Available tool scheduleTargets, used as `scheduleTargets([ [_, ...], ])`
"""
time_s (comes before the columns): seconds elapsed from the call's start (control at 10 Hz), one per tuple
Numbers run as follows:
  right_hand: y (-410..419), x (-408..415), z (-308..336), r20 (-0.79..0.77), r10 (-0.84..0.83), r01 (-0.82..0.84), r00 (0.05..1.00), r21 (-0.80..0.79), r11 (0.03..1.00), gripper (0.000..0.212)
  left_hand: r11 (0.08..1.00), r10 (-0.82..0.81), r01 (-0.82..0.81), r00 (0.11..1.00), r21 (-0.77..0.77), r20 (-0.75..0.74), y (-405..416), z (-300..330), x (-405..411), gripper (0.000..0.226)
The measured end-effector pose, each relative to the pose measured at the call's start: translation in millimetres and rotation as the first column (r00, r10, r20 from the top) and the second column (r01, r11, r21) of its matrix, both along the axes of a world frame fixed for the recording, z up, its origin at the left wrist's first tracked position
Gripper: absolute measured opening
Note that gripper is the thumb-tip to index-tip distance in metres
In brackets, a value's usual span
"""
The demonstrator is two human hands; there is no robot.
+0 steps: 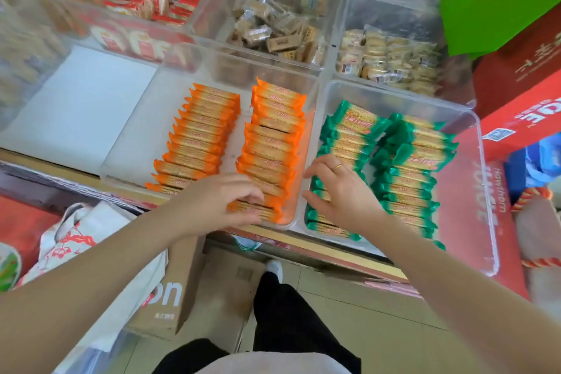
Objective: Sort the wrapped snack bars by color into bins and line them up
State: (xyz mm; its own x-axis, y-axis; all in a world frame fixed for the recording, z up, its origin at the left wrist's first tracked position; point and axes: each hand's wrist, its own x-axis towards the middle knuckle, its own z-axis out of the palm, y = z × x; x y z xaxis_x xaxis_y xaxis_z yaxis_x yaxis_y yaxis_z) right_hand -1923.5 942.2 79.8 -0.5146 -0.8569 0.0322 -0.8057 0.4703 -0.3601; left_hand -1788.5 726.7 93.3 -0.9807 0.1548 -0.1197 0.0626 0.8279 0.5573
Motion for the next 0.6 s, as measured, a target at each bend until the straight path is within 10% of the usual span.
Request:
scheduleTargets([
  [0.4,3,85,5,-0.21,-0.26,0.32,0.942,0.343,0.883,0.057,0.951,-0.051,-0.041,0.957,-0.307,-0.285,11,-31,27,0.018],
  [0.6,20,114,48,-0.283,-0.446,0.49,0.849,0.109,0.865,0.054,0.947,0.059,-0.183,0.907,-0.264,-0.417,21,10,39,0.036],
])
